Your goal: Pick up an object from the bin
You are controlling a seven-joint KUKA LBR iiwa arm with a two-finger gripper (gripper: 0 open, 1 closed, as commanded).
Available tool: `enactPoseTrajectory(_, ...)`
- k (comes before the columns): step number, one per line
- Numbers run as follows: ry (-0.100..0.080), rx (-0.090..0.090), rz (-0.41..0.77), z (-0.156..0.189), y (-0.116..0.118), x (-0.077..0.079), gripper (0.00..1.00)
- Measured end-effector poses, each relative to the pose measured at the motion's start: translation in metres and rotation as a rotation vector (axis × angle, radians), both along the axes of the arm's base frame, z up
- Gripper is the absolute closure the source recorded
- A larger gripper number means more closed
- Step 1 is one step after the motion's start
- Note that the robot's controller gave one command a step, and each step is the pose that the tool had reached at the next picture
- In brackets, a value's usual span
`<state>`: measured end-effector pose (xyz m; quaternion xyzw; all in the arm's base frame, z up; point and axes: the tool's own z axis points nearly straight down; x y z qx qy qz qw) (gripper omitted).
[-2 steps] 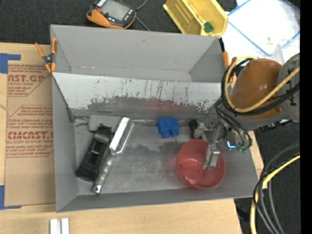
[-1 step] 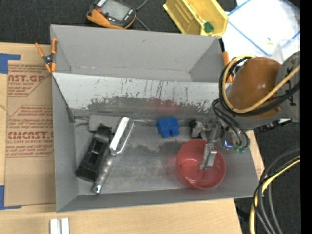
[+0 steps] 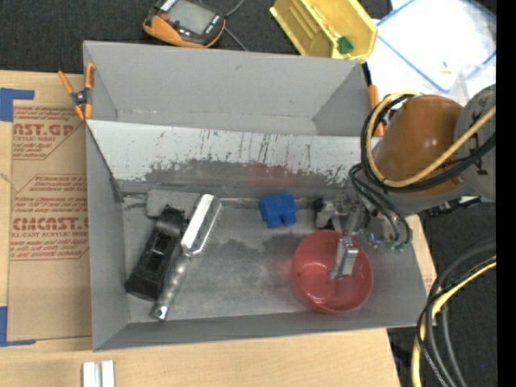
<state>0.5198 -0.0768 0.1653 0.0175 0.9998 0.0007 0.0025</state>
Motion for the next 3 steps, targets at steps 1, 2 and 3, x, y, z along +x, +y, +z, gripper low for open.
enactPoseTrajectory(1, -0.006, -0.002, 0.233, -0.08, -0.033, -0.02, 1.0)
enactPoseTrajectory(2, -0.006, -0.002, 0.233, -0.08, -0.033, -0.02, 1.0)
enactPoseTrajectory(3, -0.008, -0.001, 0.217, 0.031, -0.033, -0.015, 1.0)
